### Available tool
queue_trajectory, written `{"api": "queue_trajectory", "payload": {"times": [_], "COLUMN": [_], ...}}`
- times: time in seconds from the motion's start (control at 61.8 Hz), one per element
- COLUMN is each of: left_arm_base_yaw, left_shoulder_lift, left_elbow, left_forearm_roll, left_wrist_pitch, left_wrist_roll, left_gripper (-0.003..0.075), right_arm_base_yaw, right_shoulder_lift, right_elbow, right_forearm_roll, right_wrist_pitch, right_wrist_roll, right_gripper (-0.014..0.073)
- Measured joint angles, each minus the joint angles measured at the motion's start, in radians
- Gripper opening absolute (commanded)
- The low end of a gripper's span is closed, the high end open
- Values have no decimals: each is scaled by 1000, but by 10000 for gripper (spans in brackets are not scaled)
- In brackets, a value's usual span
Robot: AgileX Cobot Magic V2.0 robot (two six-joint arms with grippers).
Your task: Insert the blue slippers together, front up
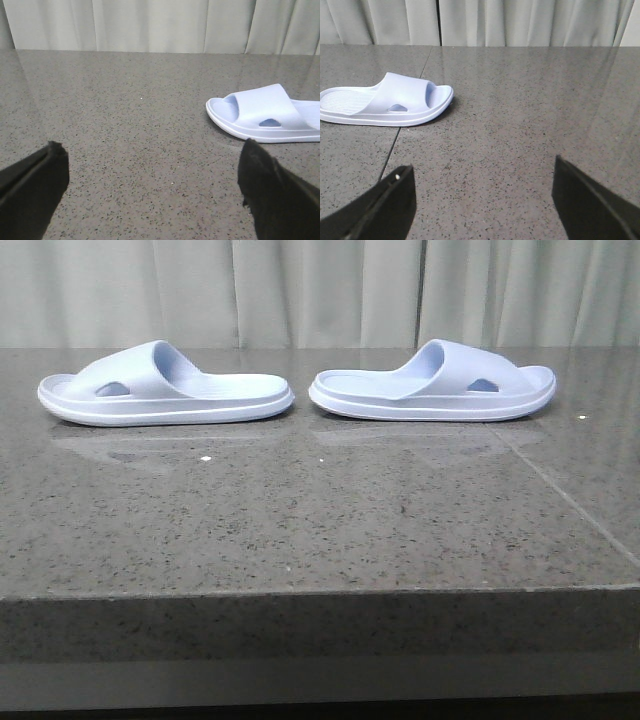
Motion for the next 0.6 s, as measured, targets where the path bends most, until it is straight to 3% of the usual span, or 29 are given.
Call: {"api": "queue_trajectory", "payload": {"times": [0.599], "left_arm_base_yaw": [0], "left_shoulder_lift": [0], "left_elbow": [0], "left_forearm_roll": [0], "left_wrist_pitch": [-8], "left_wrist_roll": [0], "left_gripper": [672], "right_arm_base_yaw": [0], "right_shoulder_lift": [0], "right_elbow": [0], "right_forearm_roll": [0], "right_wrist_pitch": [0], "right_wrist_roll": [0], "right_gripper": [605]}}
